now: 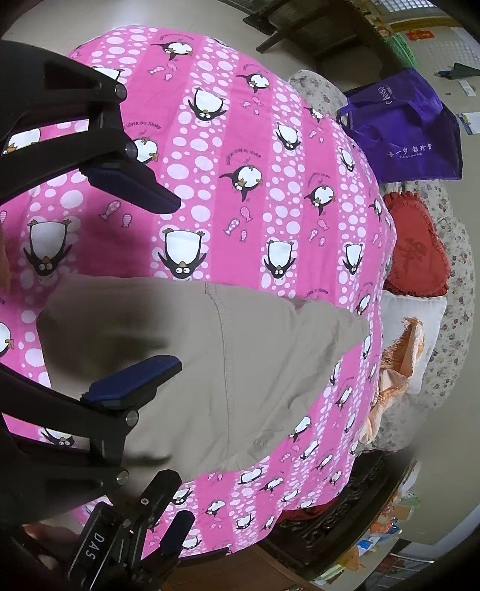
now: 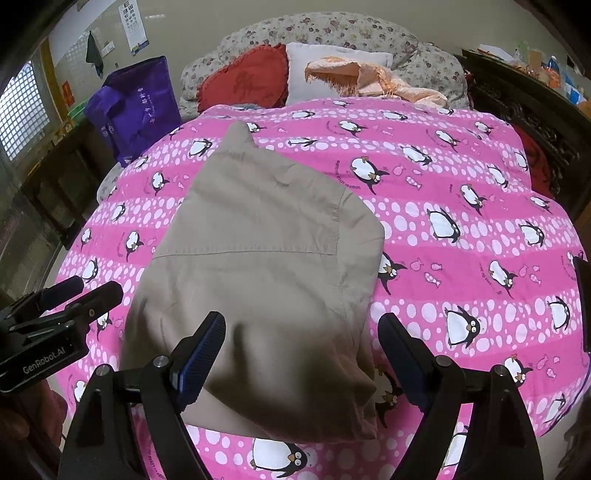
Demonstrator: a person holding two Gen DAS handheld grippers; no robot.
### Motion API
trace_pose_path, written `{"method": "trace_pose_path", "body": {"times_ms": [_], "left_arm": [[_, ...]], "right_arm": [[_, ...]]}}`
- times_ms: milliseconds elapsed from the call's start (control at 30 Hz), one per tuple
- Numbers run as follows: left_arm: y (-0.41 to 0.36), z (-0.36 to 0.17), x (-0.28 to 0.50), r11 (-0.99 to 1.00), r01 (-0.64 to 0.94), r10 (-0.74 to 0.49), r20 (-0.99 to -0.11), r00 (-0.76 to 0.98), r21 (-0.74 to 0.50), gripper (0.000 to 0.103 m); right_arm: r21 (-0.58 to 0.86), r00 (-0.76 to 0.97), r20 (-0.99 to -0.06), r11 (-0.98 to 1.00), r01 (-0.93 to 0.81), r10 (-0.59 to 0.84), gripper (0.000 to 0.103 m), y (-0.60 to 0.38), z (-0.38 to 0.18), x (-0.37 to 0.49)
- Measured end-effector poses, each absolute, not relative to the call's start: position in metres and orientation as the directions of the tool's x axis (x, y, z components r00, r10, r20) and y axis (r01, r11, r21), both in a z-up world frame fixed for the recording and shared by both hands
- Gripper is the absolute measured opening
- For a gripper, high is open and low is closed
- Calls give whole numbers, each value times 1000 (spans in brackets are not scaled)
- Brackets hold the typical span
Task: Fold large clothes
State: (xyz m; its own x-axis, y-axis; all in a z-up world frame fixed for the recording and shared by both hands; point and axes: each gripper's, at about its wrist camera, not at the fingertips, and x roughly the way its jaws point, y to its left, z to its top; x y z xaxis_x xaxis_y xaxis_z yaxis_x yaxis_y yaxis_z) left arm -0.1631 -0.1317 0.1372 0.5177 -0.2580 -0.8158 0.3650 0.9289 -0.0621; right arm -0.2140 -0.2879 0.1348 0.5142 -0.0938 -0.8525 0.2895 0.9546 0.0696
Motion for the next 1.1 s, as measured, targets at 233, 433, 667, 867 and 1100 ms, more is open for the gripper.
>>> {"method": "trace_pose_path", "body": {"times_ms": [233,433,667,867,1100], "left_arm": [[-133,136,-162,927,370,-255,-816,519,-55,79],[-136,135,-161,926,374,-253,-817,519,-49,79],[-139,132,-159,925,376,-250,-823,510,-48,79],[-139,130,-157,925,375,-250,-827,504,-51,79],[-138,125,-154,926,373,-251,-833,493,-58,79]], "right_arm": [[71,512,-854,955,288,-91,86,-288,134,-211],[76,509,-856,952,296,-90,86,-291,132,-210],[81,499,-862,950,301,-85,86,-293,128,-208],[82,492,-867,951,297,-80,86,-292,124,-206],[79,483,-872,954,290,-74,86,-291,120,-203]]}}
